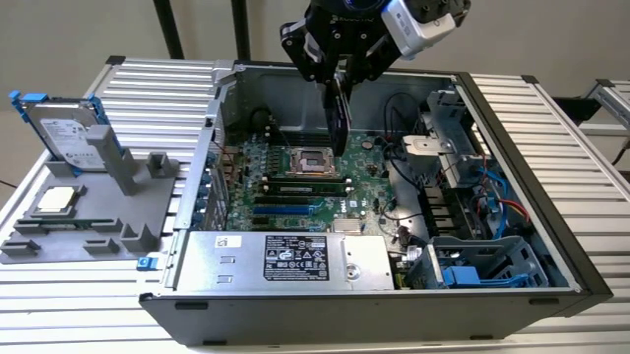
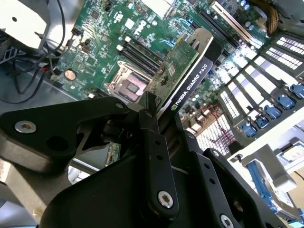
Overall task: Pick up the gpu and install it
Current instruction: 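Insert the gpu into the slot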
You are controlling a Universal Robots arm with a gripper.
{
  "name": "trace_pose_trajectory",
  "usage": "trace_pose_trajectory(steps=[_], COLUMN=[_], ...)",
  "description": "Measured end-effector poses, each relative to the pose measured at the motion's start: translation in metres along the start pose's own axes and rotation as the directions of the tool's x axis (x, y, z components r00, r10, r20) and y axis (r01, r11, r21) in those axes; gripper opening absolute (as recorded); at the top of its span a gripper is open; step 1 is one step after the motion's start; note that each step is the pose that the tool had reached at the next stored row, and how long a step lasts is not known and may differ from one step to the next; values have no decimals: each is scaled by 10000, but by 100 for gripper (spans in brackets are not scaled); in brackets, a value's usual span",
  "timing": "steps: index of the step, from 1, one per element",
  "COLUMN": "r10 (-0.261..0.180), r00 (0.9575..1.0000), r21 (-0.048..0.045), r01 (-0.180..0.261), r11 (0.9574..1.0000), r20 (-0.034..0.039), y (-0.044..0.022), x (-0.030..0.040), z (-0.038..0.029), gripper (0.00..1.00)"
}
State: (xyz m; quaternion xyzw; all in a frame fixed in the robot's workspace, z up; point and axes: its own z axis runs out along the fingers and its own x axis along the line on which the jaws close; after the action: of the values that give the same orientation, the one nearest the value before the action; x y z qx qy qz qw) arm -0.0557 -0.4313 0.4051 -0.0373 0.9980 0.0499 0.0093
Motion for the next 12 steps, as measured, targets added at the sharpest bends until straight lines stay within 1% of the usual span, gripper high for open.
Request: trace_pose_trajectory(steps=[12], r10=[-424], r00=[9991], r21=[-10], r01=[424], r11=[9991], r20=[-42], y=[0], x=[0], z=[0], gripper=[0])
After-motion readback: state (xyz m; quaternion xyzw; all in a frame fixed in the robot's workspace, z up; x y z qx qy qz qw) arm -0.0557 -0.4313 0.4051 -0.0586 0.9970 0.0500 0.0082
